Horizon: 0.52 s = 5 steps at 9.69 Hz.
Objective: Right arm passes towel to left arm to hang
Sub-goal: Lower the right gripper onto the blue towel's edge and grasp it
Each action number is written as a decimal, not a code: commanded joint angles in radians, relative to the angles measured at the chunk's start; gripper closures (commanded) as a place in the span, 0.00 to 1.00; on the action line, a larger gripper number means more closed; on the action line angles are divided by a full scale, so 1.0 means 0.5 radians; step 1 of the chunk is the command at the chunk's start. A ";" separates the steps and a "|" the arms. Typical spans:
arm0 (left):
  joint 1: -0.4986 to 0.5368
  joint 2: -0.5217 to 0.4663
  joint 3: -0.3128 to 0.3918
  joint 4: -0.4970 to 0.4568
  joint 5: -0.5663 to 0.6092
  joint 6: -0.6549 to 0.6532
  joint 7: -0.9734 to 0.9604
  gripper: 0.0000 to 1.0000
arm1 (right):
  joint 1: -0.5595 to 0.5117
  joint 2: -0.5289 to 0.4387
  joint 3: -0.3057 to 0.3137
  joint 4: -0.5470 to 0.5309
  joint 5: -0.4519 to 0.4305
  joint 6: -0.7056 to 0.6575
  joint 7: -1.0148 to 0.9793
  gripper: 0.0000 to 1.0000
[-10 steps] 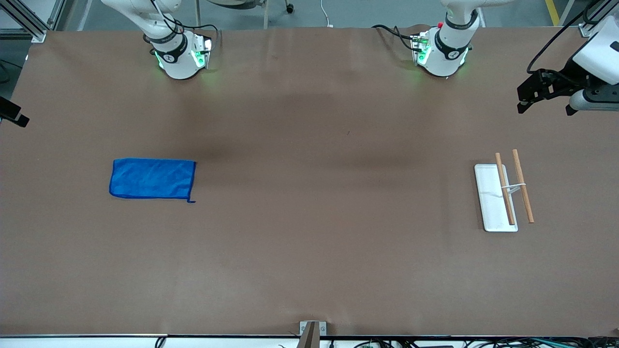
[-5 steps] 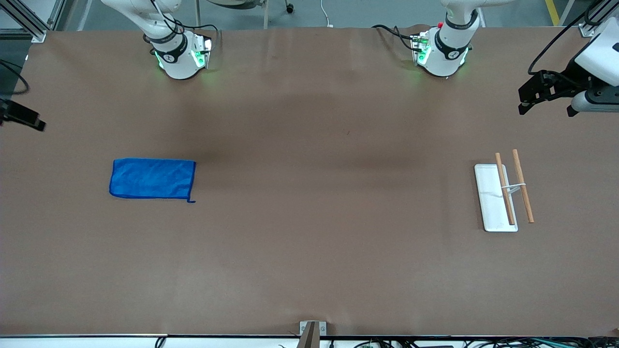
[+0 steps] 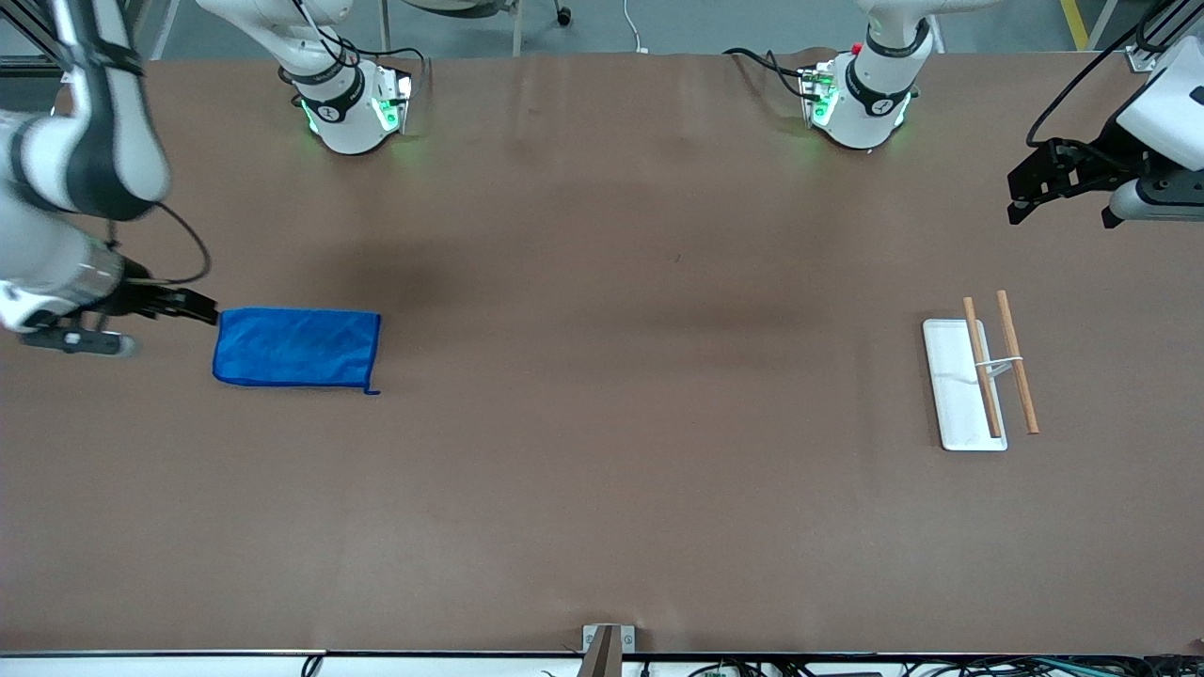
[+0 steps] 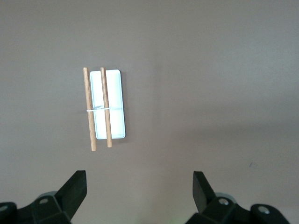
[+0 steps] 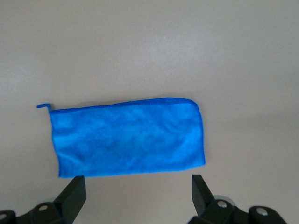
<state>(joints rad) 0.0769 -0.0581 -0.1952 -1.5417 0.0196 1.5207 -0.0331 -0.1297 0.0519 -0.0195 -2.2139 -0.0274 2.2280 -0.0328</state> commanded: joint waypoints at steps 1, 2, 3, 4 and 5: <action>0.006 0.046 -0.002 -0.003 -0.024 -0.029 0.045 0.00 | -0.004 0.000 0.002 -0.360 -0.028 0.475 -0.121 0.00; 0.000 0.046 -0.002 -0.003 -0.024 -0.029 0.042 0.00 | -0.023 0.131 -0.001 -0.443 -0.028 0.735 -0.194 0.00; 0.000 0.046 -0.002 -0.003 -0.024 -0.029 0.042 0.00 | -0.029 0.251 -0.001 -0.471 -0.028 0.917 -0.201 0.01; 0.003 0.046 -0.002 -0.003 -0.024 -0.029 0.045 0.00 | -0.029 0.364 -0.001 -0.472 -0.028 1.019 -0.201 0.03; 0.003 0.046 -0.002 -0.003 -0.024 -0.029 0.045 0.00 | -0.035 0.460 -0.004 -0.472 -0.028 1.133 -0.201 0.05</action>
<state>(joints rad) 0.0764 -0.0571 -0.1955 -1.5415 0.0196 1.5204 -0.0327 -0.1347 0.2240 -0.0237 -2.4556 -0.0283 2.7359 -0.1223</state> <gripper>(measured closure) 0.000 0.031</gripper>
